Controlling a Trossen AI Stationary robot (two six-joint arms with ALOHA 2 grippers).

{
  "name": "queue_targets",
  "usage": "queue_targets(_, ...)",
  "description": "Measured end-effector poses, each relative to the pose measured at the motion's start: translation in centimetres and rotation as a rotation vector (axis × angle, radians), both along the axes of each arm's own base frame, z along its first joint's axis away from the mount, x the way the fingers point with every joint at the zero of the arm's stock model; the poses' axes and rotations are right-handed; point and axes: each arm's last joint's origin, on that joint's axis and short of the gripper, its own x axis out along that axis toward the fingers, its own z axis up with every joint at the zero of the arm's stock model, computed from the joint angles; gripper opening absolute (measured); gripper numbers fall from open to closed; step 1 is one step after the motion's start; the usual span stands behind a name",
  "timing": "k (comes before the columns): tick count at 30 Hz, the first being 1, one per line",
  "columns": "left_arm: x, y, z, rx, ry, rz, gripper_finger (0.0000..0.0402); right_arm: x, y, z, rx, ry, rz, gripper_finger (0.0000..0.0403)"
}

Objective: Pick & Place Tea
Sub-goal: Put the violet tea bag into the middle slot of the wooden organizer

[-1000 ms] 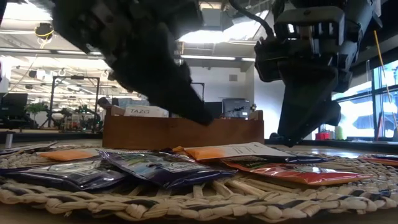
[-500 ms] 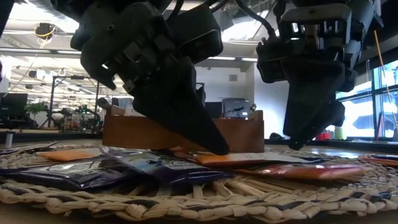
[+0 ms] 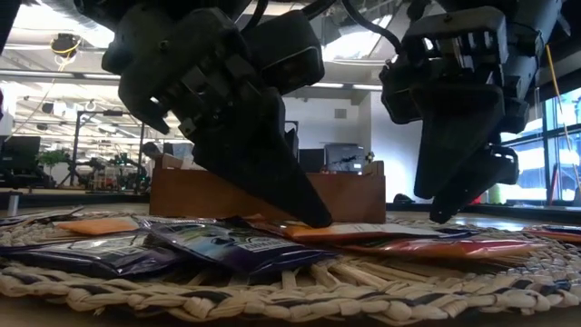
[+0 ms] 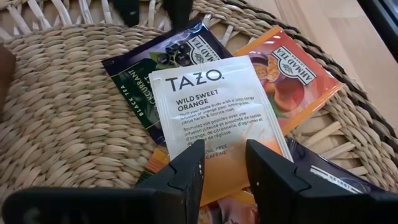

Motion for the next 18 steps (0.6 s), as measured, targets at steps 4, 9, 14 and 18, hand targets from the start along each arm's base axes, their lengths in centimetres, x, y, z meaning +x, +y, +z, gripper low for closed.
queue_targets(4, 0.0, 0.0, 0.0, 0.004, 0.0, 0.004, 0.0114, -0.4, 0.9, 0.0, 0.041, 0.015, -0.028, 0.0205)
queue_targets(9, 0.0, 0.0, 0.0, 0.005, -0.001, 0.005, 0.0114, -0.6, 1.3, -0.1, 0.074, 0.028, -0.072, 0.0205)
queue_targets(14, 0.0, 0.0, 0.0, 0.006, -0.001, 0.006, 0.0114, -0.3, 1.4, -0.3, 0.085, 0.014, -0.077, 0.0205)
queue_targets(18, 0.0, 0.0, 0.0, 0.012, -0.002, 0.009, 0.0114, -0.2, 1.5, -0.8, 0.085, 0.02, -0.081, 0.0205)
